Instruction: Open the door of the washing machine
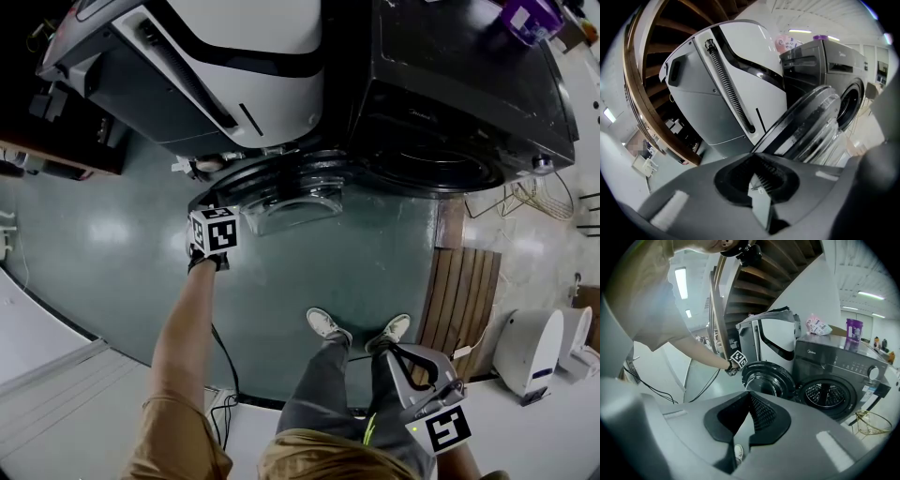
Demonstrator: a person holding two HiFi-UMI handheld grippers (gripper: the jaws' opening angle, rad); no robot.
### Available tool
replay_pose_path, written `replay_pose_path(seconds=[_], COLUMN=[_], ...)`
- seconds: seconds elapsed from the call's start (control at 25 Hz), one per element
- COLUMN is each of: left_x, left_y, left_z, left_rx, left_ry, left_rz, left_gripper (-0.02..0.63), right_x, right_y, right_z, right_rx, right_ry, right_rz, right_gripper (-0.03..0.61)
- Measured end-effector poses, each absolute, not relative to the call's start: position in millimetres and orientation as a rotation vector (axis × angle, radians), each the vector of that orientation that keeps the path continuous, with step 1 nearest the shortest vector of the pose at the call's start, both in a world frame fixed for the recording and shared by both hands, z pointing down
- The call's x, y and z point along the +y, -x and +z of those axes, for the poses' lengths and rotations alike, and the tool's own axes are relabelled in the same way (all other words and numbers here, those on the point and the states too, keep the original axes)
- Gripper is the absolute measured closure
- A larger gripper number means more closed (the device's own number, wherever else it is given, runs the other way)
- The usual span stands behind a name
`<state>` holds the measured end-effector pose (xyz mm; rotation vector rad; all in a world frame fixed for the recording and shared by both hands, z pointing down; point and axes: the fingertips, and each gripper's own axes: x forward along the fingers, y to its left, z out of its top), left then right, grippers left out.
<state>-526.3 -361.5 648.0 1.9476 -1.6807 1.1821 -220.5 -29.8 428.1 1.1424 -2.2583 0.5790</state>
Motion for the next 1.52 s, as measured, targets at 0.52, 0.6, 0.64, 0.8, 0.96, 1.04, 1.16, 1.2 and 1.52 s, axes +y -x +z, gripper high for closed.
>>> replay_pose_path(seconds=[0.52, 0.6, 0.64, 0.8, 0.96, 1.04, 1.16, 1.2, 1.52], left_x=[-306.5, -291.9, -285.1, -259.3, -226.1, -208.5, -187.1, -180.8, -140.4], left_y=[485.1, 480.2, 476.7, 452.2, 414.7, 391.2, 354.1, 341.7, 257.4], left_z=[582.7, 570.5, 562.8, 524.2, 486.8, 468.8, 442.0, 432.6, 363.1], left_rx=[-1.696, -1.720, -1.734, -1.770, -1.769, -1.758, -1.742, -1.735, -1.694], left_ry=[-2.050, -2.036, -2.029, -2.022, -2.030, -2.038, -2.061, -2.070, -2.225], left_rz=[1.079, 1.058, 1.042, 0.963, 0.916, 0.899, 0.866, 0.850, 0.761], left_gripper=[0.551, 0.551, 0.551, 0.552, 0.553, 0.554, 0.554, 0.554, 0.554], right_x=[-16.8, -13.2, -10.7, -5.3, -3.9, -4.0, -3.3, -2.6, 10.6], right_y=[198.6, 188.0, 181.5, 149.9, 115.0, 96.7, 69.2, 60.3, -1.1], right_z=[379.5, 369.2, 365.3, 353.6, 335.1, 320.8, 296.1, 288.1, 242.1], right_rx=[-2.321, -2.334, -2.339, -2.367, -2.412, -2.437, -2.464, -2.469, -2.479], right_ry=[-1.109, -1.121, -1.129, -1.152, -1.186, -1.209, -1.239, -1.248, -1.369], right_rz=[0.448, 0.424, 0.418, 0.392, 0.343, 0.302, 0.236, 0.211, 0.071], right_gripper=[0.573, 0.573, 0.573, 0.573, 0.572, 0.574, 0.572, 0.572, 0.572])
